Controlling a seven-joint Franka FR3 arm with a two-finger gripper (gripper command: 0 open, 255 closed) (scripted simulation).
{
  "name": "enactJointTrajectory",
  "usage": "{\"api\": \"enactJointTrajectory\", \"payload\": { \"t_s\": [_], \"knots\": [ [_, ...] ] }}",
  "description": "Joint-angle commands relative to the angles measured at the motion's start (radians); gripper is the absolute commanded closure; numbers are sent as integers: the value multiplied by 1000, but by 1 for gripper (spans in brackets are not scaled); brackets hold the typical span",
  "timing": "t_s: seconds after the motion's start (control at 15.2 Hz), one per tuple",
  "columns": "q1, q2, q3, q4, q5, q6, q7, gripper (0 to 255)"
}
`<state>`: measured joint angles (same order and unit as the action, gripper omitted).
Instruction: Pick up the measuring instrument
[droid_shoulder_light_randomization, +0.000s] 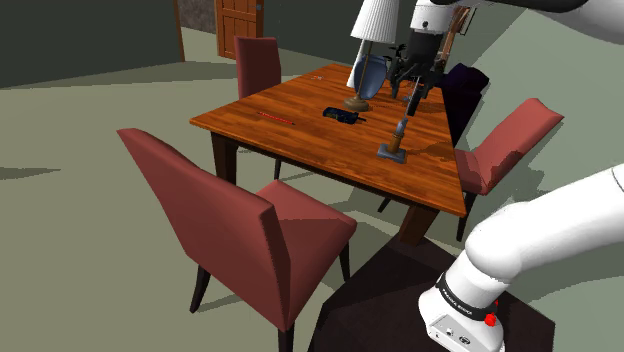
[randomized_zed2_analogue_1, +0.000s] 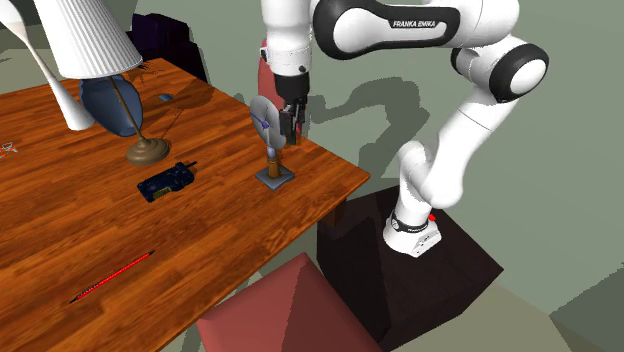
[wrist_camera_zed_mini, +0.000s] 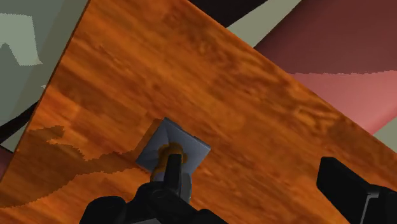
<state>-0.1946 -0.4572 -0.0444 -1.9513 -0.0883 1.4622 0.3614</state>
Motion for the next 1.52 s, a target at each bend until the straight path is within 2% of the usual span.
{"api": "enactJointTrajectory", "payload": {
  "t_s": [0.0, 0.53, 0.99, 1.12, 1.19, 1.45],
  "knots": [
    [-27, 60, -21, 77, -7, -19, 30, 0],
    [-113, 279, -99, 417, -8, -146, 141, 0],
    [-113, 233, -98, 268, -12, -44, 152, 0],
    [-113, 230, -98, 257, -12, -36, 153, 0],
    [-113, 232, -98, 261, -12, -37, 152, 255],
    [-114, 231, -99, 260, -12, -37, 152, 255]
  ]
}}
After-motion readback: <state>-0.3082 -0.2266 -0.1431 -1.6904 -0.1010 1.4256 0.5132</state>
